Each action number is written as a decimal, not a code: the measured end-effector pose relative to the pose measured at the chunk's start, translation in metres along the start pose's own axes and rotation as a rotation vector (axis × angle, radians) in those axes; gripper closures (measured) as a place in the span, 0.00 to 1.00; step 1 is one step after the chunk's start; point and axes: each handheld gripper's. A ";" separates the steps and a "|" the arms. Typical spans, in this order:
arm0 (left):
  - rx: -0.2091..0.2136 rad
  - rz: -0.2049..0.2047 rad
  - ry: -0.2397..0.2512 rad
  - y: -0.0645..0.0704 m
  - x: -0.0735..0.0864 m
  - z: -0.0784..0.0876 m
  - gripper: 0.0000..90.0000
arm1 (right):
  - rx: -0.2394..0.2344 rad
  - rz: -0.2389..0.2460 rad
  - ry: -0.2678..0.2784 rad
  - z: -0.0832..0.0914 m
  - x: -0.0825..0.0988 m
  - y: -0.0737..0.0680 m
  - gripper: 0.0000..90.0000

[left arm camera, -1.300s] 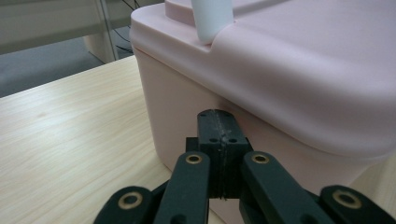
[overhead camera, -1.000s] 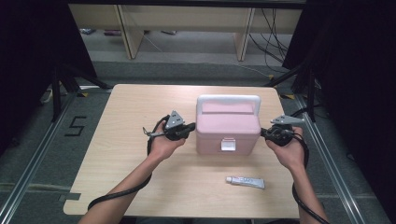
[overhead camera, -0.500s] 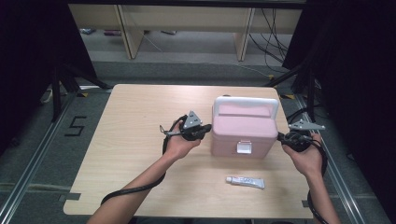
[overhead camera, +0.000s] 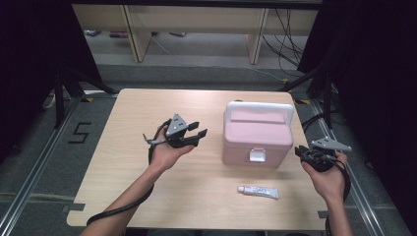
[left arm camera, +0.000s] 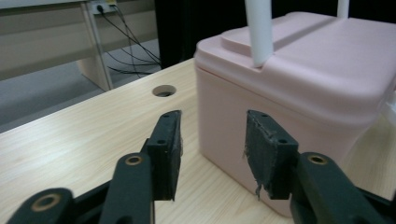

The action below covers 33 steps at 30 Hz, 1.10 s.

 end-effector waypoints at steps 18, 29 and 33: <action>0.045 0.086 0.075 0.018 0.012 0.027 0.53 | -0.055 0.005 -0.005 0.031 0.017 -0.023 0.81; 0.113 0.028 0.053 0.044 0.018 0.012 0.57 | -0.113 -0.026 0.022 0.039 0.016 -0.043 0.80; 0.139 0.020 0.051 0.053 0.022 0.008 0.59 | -0.128 0.030 0.048 0.042 0.010 -0.053 0.80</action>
Point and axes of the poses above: each handheld gripper's, and its own axes: z roughly backward along the jaws, x roughly out of its underside, y roughly to its right, and after that the axes turned 15 degrees about x, right-handed
